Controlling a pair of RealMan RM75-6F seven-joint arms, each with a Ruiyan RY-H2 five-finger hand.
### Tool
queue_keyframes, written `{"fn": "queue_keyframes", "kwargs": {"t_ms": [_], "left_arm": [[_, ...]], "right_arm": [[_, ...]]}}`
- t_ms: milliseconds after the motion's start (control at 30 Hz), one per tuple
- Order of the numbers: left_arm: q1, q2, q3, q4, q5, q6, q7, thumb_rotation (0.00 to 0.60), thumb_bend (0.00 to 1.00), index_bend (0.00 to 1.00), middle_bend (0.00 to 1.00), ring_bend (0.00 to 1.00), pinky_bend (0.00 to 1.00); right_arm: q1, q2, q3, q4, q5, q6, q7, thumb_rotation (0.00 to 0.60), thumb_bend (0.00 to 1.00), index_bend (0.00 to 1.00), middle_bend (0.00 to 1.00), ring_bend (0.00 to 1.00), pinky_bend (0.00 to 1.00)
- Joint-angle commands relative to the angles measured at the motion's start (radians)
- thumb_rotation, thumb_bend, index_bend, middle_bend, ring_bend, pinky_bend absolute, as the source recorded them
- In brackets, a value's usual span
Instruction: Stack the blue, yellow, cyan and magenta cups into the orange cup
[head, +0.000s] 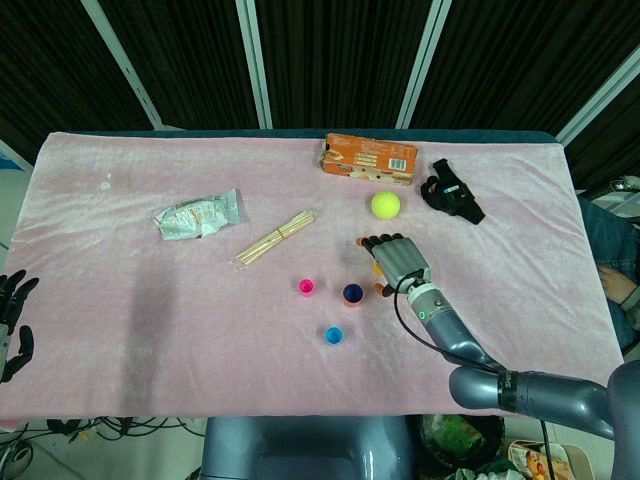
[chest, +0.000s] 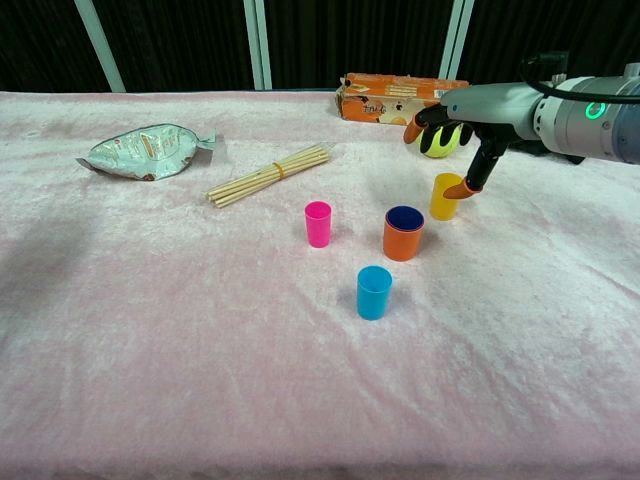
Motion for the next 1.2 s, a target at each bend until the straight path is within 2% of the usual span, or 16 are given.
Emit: {"fn": "queue_keyframes", "kwargs": {"t_ms": [33, 367, 733, 1200], "left_arm": [[0.000, 0.000, 0.000, -0.001, -0.001, -0.001, 0.003, 0.600, 0.71, 0.09, 0.03, 0.00, 0.01], [0.001, 0.000, -0.004, -0.001, -0.014, -0.003, 0.011, 0.600, 0.71, 0.09, 0.03, 0.00, 0.01], [0.000, 0.000, -0.004, -0.001, -0.016, -0.004, 0.013, 0.600, 0.71, 0.09, 0.03, 0.00, 0.01], [0.001, 0.001, -0.005, -0.001, -0.018, -0.005, 0.013, 0.600, 0.71, 0.09, 0.03, 0.00, 0.01]], "right_arm": [[-0.002, -0.023, -0.008, 0.046, 0.000, -0.023, 0.020, 0.600, 0.19, 0.22, 0.23, 0.19, 0.21], [-0.029, -0.115, -0.015, 0.214, -0.092, -0.033, 0.105, 0.600, 0.22, 0.31, 0.32, 0.21, 0.21], [-0.038, -0.141, -0.002, 0.266, -0.129, -0.047, 0.137, 0.600, 0.23, 0.38, 0.37, 0.23, 0.21], [-0.035, -0.192, 0.012, 0.370, -0.153, -0.084, 0.160, 0.600, 0.28, 0.41, 0.40, 0.24, 0.21]]}}
